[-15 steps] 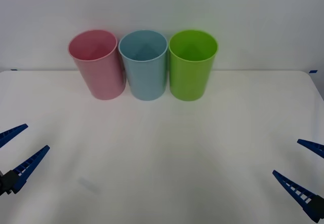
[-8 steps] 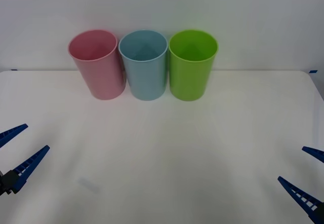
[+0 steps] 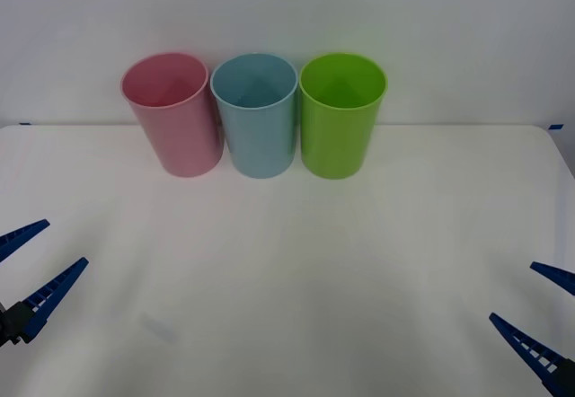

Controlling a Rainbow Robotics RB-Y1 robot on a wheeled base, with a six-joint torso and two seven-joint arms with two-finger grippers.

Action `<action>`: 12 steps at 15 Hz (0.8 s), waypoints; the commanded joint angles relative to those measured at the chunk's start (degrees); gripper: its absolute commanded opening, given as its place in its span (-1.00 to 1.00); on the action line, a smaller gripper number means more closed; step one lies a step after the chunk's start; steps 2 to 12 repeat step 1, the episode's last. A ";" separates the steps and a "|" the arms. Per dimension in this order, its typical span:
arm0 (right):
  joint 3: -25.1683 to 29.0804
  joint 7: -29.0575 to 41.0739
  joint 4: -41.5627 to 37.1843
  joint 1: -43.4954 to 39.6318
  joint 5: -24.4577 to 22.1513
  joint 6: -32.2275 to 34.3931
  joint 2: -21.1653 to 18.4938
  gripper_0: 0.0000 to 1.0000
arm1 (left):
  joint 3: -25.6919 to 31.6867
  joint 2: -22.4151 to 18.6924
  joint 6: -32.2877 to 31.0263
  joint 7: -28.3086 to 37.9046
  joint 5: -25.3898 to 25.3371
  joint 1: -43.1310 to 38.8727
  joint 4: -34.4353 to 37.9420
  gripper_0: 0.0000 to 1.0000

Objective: Grasp the object on the table and drop it into the matching bin: aluminum can to the light blue bin, PET bottle to the pink bin.

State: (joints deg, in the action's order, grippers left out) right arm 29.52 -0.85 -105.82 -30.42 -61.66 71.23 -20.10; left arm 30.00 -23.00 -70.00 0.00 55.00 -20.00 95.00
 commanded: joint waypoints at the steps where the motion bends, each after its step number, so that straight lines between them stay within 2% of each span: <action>1: -0.08 -0.11 0.08 0.01 -0.04 -0.04 0.06 1.00 | 0.00 0.00 0.00 0.00 0.00 0.00 0.00 1.00; 12: -0.08 -0.11 0.08 0.01 -0.04 -0.04 0.06 1.00 | 0.00 0.00 0.00 0.00 0.00 0.00 0.00 1.00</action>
